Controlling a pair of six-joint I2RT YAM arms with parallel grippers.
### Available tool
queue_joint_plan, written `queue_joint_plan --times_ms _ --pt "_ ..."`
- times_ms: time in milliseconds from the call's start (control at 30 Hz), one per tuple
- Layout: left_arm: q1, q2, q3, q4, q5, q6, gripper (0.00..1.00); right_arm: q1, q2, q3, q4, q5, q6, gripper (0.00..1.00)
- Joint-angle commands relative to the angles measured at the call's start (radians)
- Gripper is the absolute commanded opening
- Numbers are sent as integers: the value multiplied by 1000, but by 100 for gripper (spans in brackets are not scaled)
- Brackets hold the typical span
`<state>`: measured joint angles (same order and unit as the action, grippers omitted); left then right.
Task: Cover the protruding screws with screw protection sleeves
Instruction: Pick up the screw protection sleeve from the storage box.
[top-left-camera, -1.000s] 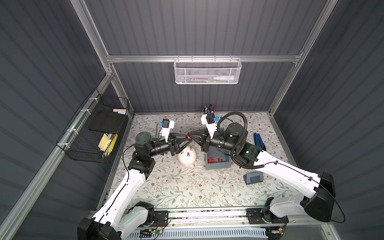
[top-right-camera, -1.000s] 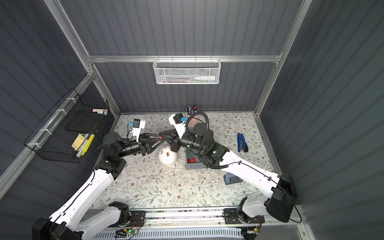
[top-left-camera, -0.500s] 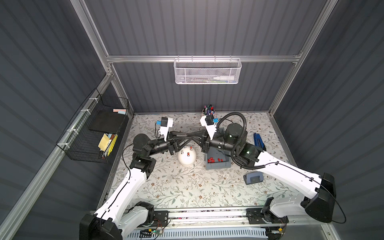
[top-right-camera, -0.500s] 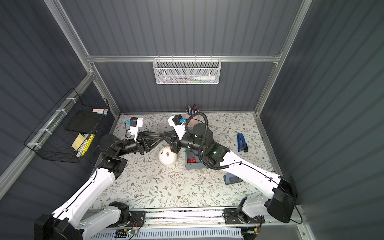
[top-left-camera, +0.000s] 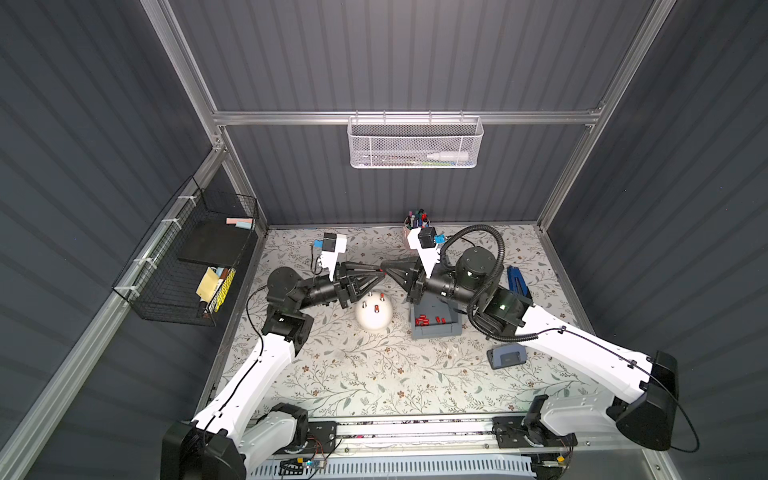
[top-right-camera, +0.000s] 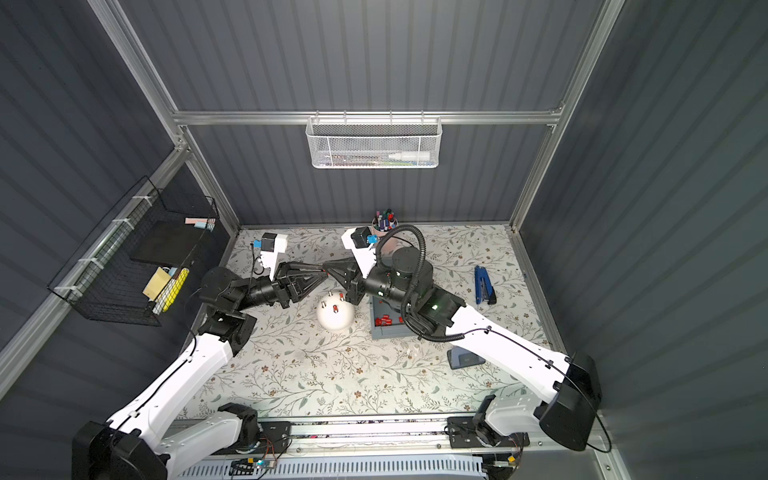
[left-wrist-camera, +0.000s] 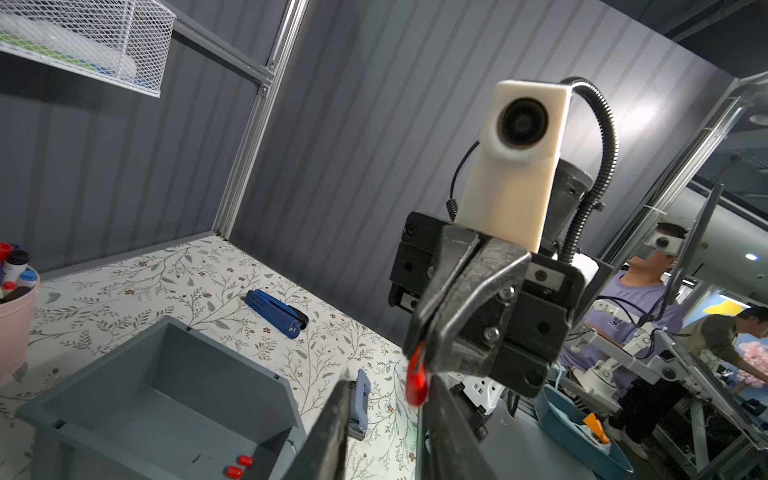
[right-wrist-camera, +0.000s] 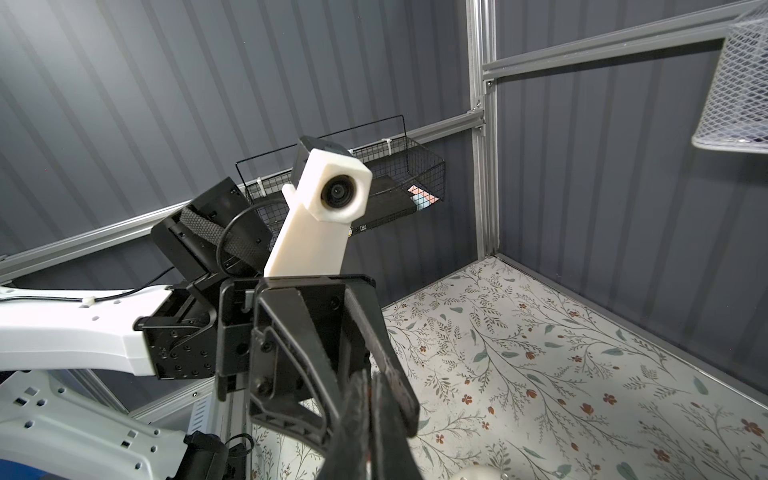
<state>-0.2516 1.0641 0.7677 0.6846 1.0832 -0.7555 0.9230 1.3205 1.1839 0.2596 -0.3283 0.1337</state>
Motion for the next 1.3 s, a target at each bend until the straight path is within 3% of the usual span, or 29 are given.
queue_joint_plan --times_ms 0,67,633,867,1000,1100,1167,1200,1267 --pt "2 8 8 19 19 6 21 4 2 9 27 -6 -2 0" --pt "2 6 10 33 26 -2 16 4 3 8 27 -3 -2 0" --pt "2 -8 14 91 32 -30 15 4 15 34 -15 2 -7 0" --pt "1 -11 12 119 31 -40 0 4 29 47 -19 -10 0 0" --pt "2 -18 6 118 33 -31 0 4 34 50 -19 -6 1 0" --pt "2 -25 3 82 36 -2 0 3 30 53 -33 -8 -1 14" --pt "2 -36 4 -9 60 65 0 2 19 55 -47 -6 -6 40" --pt "2 -45 4 -64 75 107 0 1 10 58 -61 -5 -8 47" --pt "3 -77 14 -253 111 250 0 -6 -13 68 -101 -8 -18 53"
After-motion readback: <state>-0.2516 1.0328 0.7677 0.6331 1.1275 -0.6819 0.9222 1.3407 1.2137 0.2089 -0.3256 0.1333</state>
